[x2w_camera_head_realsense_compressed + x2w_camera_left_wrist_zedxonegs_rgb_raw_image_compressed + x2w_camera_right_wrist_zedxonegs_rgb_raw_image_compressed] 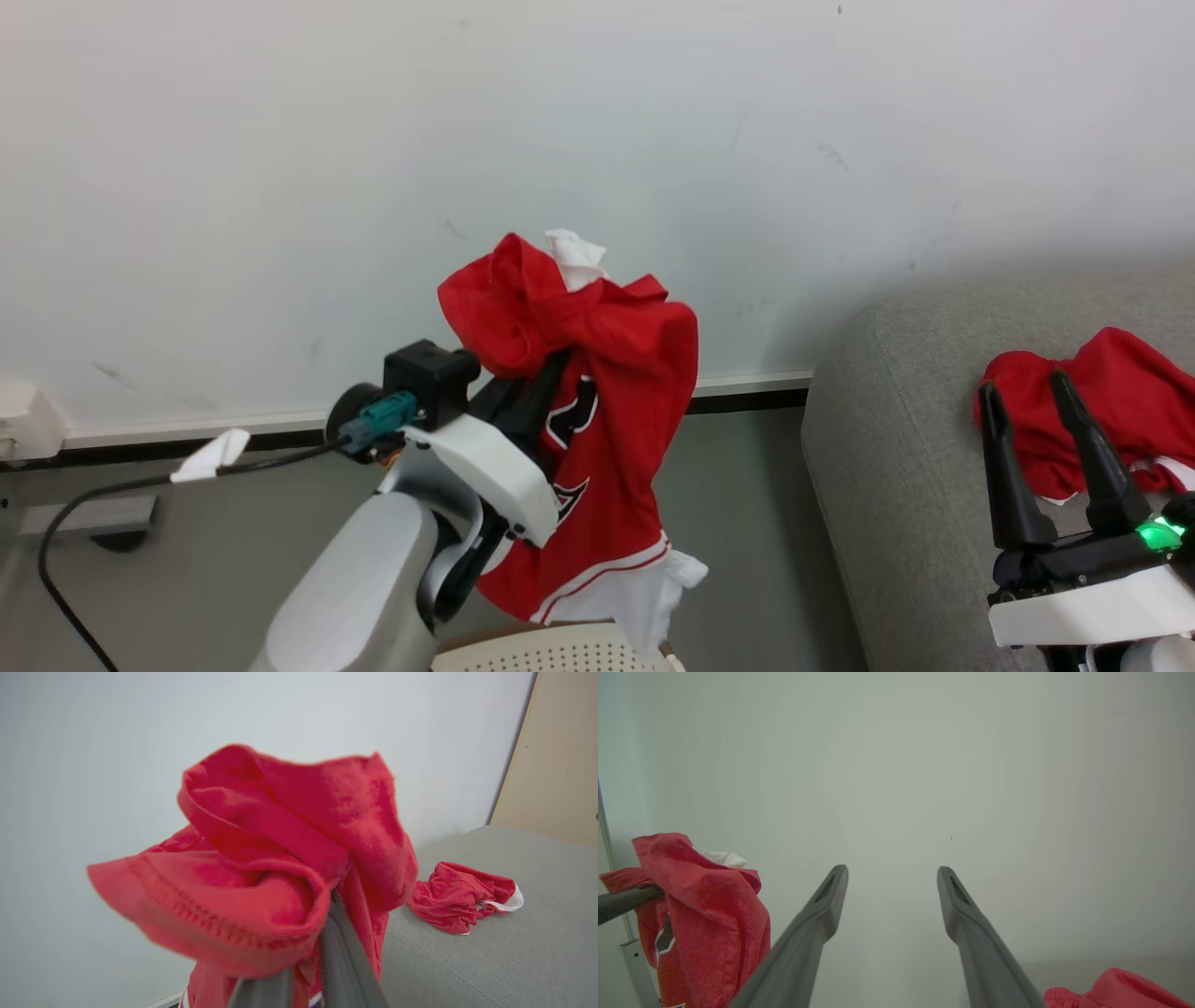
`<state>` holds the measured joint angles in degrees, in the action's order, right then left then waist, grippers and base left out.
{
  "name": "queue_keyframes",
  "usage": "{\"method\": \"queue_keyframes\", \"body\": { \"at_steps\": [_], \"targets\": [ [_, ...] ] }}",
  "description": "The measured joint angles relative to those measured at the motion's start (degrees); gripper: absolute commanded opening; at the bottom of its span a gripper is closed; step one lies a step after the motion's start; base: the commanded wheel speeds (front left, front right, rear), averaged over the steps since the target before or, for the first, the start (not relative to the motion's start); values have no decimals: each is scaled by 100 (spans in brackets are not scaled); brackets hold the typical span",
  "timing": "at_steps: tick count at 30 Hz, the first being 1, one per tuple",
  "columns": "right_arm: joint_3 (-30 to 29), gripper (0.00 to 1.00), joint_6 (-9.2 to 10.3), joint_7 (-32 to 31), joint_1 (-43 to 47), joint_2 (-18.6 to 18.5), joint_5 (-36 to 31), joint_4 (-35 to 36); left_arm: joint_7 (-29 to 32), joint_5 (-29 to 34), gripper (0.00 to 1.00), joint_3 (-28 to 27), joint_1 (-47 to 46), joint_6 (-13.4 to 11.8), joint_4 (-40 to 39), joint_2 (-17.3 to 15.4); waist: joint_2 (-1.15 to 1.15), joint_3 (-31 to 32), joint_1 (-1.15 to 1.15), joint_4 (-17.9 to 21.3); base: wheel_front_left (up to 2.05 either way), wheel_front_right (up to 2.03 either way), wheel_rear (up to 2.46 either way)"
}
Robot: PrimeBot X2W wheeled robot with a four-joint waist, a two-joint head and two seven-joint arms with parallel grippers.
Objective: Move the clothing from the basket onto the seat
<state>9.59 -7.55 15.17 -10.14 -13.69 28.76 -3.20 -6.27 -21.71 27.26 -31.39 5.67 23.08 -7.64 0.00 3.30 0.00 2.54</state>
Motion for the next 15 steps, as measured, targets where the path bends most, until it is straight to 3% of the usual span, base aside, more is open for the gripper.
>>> {"method": "queue_keyframes", "body": {
  "at_steps": [7,15],
  "targets": [
    [245,100,0,0,93,66,54,-21,408,-66,0,-70,-263,-158,-868,-36,0,-21,1,91,0,0,0],
    [363,100,0,0,97,76,107,-21,603,-75,0,-42,-249,-270,-1301,-81,0,-60,1,135,0,0,0]
  ]
}}
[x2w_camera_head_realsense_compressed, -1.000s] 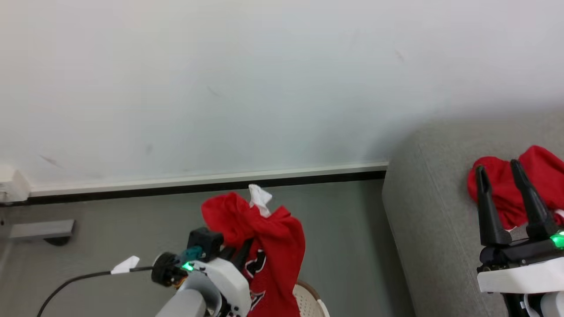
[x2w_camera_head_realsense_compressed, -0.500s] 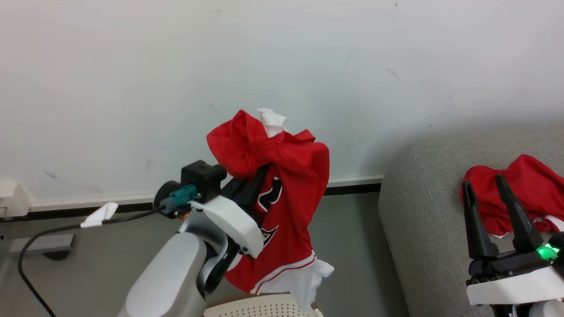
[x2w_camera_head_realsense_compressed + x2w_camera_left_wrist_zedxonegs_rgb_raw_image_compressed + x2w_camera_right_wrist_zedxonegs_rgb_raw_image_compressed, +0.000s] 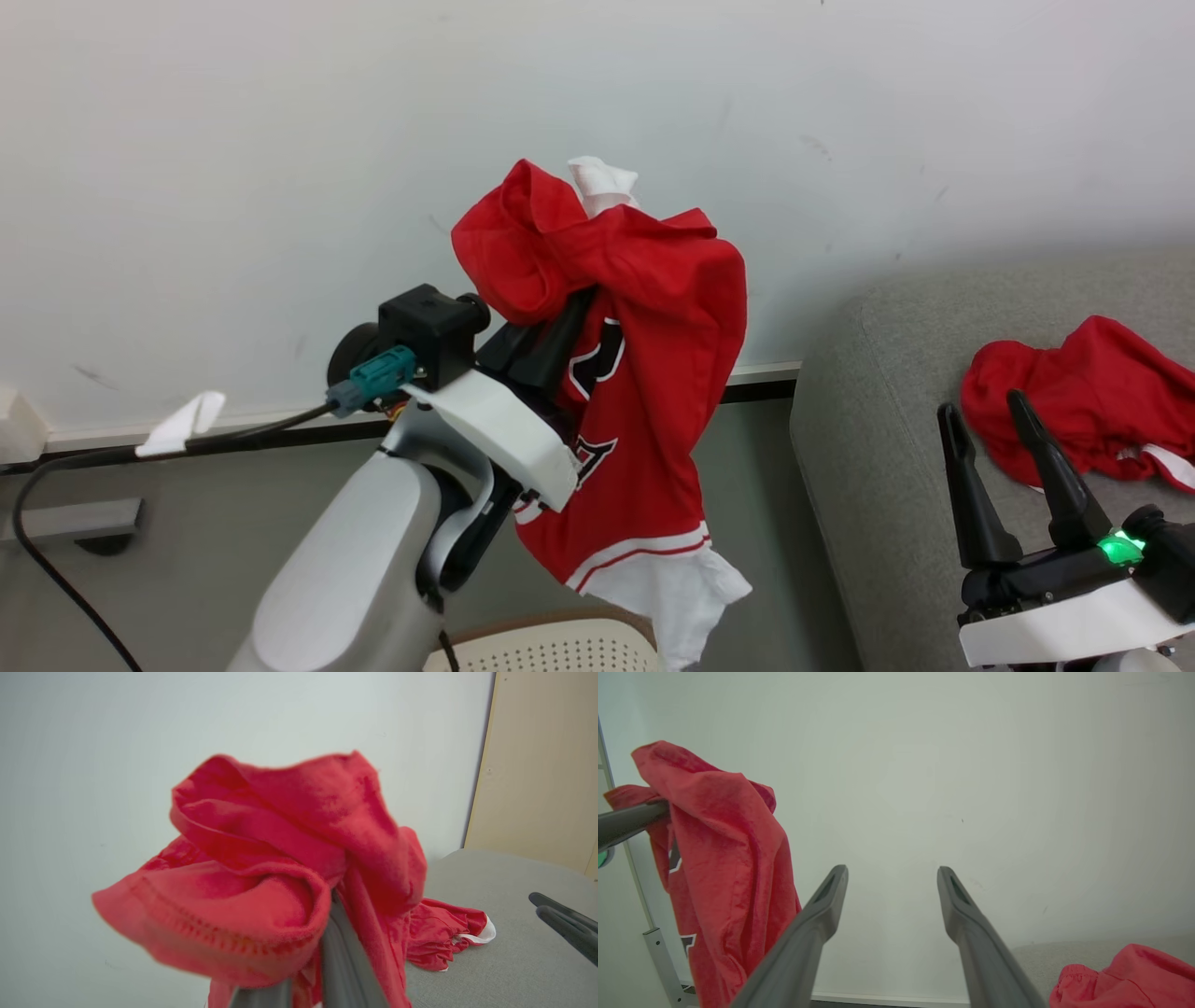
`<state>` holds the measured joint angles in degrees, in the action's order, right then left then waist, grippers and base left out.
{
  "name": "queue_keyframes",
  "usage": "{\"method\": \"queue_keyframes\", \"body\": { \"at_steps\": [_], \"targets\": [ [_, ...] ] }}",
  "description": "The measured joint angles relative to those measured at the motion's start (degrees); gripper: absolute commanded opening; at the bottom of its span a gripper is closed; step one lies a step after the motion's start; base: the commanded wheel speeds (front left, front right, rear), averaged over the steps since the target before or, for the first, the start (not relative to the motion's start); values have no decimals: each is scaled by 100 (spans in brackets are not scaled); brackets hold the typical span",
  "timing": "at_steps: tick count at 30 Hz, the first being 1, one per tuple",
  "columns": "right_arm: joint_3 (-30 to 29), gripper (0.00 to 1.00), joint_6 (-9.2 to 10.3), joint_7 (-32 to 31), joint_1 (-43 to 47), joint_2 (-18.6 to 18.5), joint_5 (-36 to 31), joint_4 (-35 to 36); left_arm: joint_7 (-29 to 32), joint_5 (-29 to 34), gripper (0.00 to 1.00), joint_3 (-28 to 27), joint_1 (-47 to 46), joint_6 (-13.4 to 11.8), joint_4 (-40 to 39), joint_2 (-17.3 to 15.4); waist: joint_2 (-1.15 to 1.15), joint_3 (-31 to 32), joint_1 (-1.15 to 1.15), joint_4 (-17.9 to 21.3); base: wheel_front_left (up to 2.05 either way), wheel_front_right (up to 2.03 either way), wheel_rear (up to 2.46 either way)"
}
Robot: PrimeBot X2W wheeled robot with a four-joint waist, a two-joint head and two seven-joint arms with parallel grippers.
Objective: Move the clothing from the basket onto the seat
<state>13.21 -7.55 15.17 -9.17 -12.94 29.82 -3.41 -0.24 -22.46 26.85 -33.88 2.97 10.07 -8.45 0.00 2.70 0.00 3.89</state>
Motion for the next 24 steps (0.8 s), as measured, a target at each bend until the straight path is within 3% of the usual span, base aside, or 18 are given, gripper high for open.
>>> {"method": "queue_keyframes", "body": {
  "at_steps": [6,13,19,24],
  "targets": [
    [475,100,0,1,-16,-129,191,20,25,-26,0,26,9,-8,-56,-8,0,-1,0,13,0,0,0],
    [1742,100,0,-136,-320,-301,568,-298,43,-37,0,144,-7,0,-53,42,0,-18,0,-60,0,0,0],
    [2780,100,0,-352,-806,-336,1115,-922,67,-155,0,383,-9,108,-94,209,0,-28,0,-278,0,0,0],
    [3309,100,0,-341,-1222,-338,1492,-1728,122,-297,0,735,58,190,-182,352,0,-20,0,-536,0,0,0]
  ]
}}
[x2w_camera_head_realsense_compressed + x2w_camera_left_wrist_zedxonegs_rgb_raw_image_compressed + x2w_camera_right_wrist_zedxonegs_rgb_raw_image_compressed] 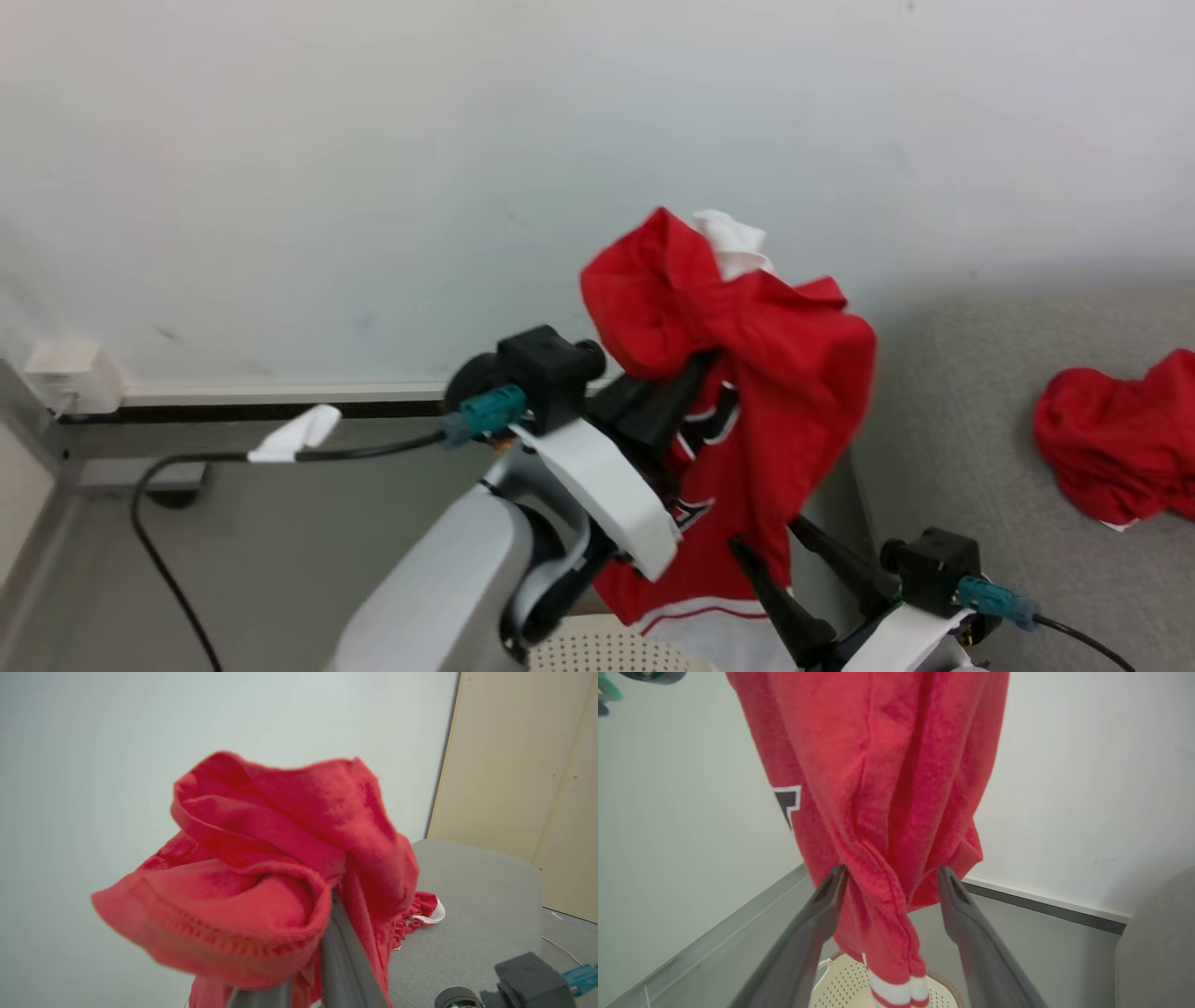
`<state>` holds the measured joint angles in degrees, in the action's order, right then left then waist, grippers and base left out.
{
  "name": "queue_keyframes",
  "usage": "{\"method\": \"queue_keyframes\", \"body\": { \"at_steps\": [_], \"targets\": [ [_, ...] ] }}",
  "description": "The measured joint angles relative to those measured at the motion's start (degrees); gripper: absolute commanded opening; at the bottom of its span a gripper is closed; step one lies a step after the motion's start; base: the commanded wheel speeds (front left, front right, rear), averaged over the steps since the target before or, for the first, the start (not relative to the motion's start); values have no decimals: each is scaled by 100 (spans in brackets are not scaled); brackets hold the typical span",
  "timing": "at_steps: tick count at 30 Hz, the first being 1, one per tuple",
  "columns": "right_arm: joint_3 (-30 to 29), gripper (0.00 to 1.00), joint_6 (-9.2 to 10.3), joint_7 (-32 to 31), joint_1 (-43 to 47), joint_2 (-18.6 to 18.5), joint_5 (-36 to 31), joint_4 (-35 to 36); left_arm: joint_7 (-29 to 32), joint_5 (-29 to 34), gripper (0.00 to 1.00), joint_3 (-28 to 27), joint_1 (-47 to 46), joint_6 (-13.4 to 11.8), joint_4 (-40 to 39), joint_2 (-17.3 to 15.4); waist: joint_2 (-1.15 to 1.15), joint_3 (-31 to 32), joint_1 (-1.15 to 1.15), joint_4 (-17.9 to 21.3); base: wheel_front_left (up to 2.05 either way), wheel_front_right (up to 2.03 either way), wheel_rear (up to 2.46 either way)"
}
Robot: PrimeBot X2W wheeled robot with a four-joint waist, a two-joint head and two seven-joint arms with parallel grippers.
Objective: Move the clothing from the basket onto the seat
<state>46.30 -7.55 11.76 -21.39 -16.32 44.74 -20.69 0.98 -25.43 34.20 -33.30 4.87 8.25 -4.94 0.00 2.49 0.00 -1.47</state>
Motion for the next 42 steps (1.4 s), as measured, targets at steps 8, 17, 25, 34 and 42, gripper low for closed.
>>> {"method": "queue_keyframes", "body": {
  "at_steps": [8,17,25,34,42],
  "targets": [
    [667,100,0,227,-493,210,595,-772,100,-247,0,530,177,65,-194,131,0,57,0,-502,0,0,0],
    [442,0,0,321,-646,259,560,-790,148,-404,0,575,327,-25,-194,129,0,103,0,-844,0,0,0],
    [-101,0,0,321,-300,194,294,-310,66,-463,0,369,415,-149,-107,-35,0,79,0,-780,0,0,0],
    [-858,0,0,322,157,102,77,304,-8,-537,0,304,849,-263,-104,-294,0,39,0,-548,0,0,0],
    [-1294,0,0,326,188,-34,22,611,-159,-539,100,522,1062,-188,-191,-289,0,-8,0,-266,0,0,0]
  ]
}}
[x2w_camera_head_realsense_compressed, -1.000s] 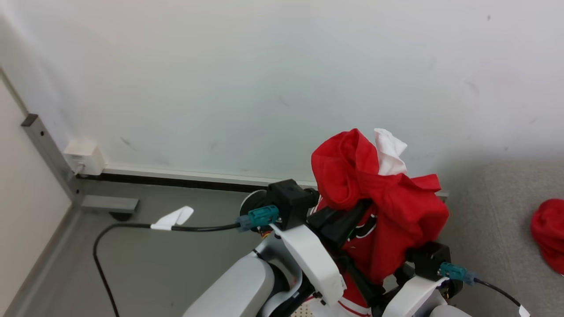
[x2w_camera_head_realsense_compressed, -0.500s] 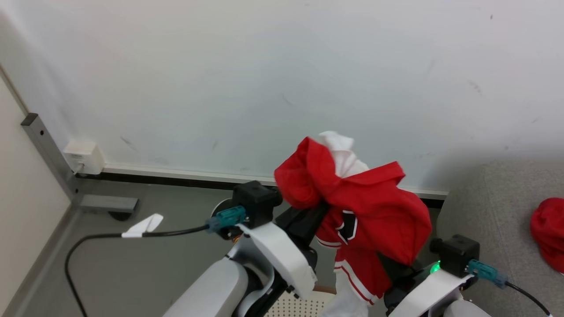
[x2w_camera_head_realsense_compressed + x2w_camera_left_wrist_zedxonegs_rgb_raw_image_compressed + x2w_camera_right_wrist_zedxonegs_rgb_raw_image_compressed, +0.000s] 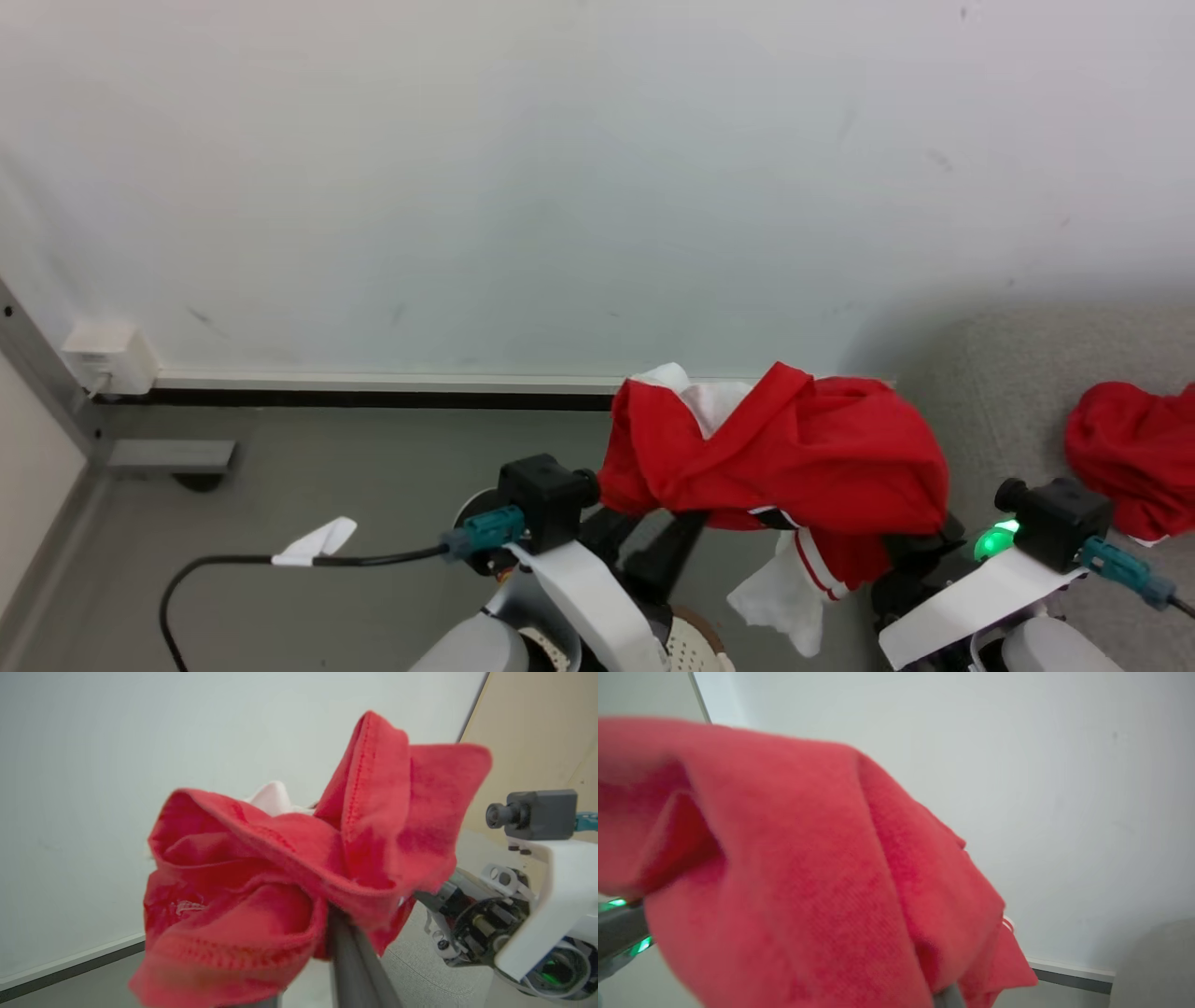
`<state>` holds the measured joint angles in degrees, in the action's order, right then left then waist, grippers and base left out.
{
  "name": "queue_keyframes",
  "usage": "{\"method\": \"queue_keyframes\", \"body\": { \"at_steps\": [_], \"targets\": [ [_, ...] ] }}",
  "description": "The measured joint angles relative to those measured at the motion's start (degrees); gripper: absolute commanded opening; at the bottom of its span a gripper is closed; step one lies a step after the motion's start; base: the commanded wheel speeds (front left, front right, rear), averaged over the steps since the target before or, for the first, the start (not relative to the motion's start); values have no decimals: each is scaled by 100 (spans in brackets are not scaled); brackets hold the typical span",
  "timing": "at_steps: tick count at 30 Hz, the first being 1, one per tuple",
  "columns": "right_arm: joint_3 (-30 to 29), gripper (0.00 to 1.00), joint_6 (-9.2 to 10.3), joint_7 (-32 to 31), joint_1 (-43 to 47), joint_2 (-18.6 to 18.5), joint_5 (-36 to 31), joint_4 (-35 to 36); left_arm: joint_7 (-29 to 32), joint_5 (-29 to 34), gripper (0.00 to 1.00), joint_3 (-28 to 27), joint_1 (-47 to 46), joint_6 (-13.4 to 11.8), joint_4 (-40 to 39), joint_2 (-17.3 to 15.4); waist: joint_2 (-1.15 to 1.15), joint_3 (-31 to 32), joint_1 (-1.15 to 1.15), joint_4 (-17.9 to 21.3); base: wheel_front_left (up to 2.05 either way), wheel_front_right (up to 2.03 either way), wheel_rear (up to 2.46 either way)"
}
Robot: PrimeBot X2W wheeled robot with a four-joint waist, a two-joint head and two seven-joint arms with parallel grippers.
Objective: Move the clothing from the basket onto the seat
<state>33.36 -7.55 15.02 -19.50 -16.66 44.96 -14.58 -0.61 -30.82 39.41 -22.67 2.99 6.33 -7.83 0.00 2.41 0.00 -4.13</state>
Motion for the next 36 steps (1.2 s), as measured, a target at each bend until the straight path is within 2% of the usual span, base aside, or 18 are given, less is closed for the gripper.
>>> {"method": "queue_keyframes", "body": {
  "at_steps": [9,18,26,36],
  "targets": [
    [-499,0,0,0,-38,-465,96,290,3,0,100,286,162,111,-55,-46,0,-60,0,541,0,0,0],
    [-1055,0,0,1,-102,-862,76,558,-126,114,100,376,168,99,-5,-119,0,-199,0,1386,0,0,0],
    [-1425,0,0,1,102,-954,31,794,-303,383,100,463,-45,108,-1,-240,0,-405,0,2259,0,0,0],
    [-1768,0,0,1,467,-726,-7,1091,-489,557,100,512,-241,121,180,-369,0,-766,0,3107,0,0,0]
  ]
}}
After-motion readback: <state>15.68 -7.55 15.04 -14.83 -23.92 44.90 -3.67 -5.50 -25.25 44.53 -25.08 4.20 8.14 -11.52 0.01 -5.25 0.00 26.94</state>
